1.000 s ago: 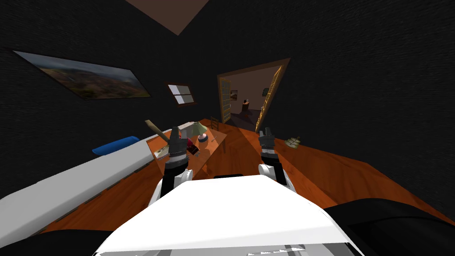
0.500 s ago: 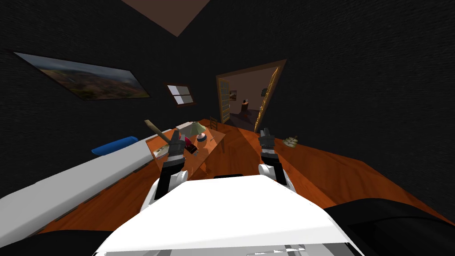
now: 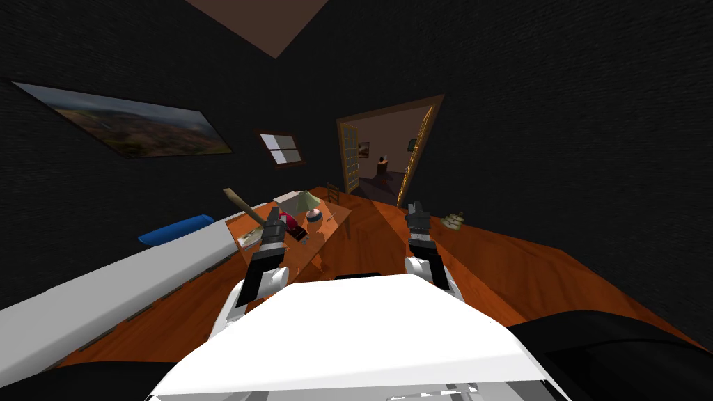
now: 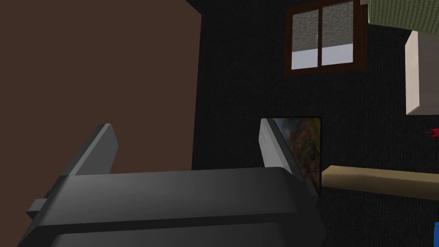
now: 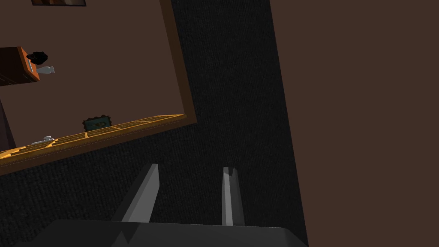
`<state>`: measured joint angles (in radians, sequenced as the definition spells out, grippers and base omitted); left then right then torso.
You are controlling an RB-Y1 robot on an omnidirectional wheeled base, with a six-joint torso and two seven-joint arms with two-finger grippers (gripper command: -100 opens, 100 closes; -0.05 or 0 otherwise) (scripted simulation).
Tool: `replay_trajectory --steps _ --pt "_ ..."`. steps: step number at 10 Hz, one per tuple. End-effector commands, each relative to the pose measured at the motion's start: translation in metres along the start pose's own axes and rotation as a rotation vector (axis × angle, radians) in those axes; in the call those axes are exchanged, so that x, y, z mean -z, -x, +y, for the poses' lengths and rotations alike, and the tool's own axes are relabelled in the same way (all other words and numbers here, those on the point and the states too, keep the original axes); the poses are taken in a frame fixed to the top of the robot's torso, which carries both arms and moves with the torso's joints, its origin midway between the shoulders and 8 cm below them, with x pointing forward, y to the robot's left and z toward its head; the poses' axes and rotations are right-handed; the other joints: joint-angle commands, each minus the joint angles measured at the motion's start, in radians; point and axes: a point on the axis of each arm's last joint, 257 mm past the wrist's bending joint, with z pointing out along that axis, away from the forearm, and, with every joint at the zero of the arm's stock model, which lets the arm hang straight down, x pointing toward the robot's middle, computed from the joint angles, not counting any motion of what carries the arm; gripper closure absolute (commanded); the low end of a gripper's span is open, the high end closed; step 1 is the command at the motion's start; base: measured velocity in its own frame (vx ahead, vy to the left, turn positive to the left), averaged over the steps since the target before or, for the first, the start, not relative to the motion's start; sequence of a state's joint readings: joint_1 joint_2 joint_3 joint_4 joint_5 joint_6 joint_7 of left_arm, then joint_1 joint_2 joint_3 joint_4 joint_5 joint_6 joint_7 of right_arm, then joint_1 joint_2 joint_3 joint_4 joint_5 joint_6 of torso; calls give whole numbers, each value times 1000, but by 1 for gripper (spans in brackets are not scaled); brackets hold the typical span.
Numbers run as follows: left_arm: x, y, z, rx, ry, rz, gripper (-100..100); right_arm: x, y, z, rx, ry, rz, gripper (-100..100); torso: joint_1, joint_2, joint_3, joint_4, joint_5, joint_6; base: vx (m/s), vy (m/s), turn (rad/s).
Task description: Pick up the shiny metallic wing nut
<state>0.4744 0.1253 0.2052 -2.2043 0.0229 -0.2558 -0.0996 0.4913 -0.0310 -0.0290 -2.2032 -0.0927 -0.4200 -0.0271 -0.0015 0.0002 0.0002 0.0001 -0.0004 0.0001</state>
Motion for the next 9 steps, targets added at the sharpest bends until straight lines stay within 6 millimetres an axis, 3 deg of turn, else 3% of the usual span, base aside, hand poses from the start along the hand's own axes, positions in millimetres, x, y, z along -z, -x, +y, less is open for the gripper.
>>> replay_trajectory --steps 1,2,3,4,5,6,7,8,9 --pt "2 14 30 -4 80 -17 -100 0 0 0 0 0 0 0 0 0 0 0 0 0 -3 -38 -41" --pt "2 14 33 -4 89 -17 -100 0 0 0 0 0 0 0 0 0 0 0 0 0 -2 -29 -8" --pt "2 26 52 -4 138 -32 -100 0 0 0 0 0 0 0 0 0 0 0 0 0 3 -29 -33" --pt "2 26 54 -4 148 -31 -100 0 0 0 0 0 0 0 0 0 0 0 0 0 4 -24 -14" --pt "3 39 71 -2 190 -49 -100 0 0 0 0 0 0 0 0 0 0 0 0 0 8 -26 -27" --pt "4 38 76 -2 210 -48 -100 0 0 0 0 0 0 0 0 -1 0 0 0 0 10 -21 -23" --pt "7 51 97 3 264 -68 -100 0 0 0 0 0 0 0 0 -1 -1 0 0 0 11 -29 -33" --pt "7 51 99 3 275 -67 -100 0 0 0 0 0 0 0 0 -1 -1 0 0 0 11 -26 -19" --pt "10 66 116 10 315 -91 -100 0 0 0 0 0 0 0 0 -1 -1 0 0 0 13 -26 -39"
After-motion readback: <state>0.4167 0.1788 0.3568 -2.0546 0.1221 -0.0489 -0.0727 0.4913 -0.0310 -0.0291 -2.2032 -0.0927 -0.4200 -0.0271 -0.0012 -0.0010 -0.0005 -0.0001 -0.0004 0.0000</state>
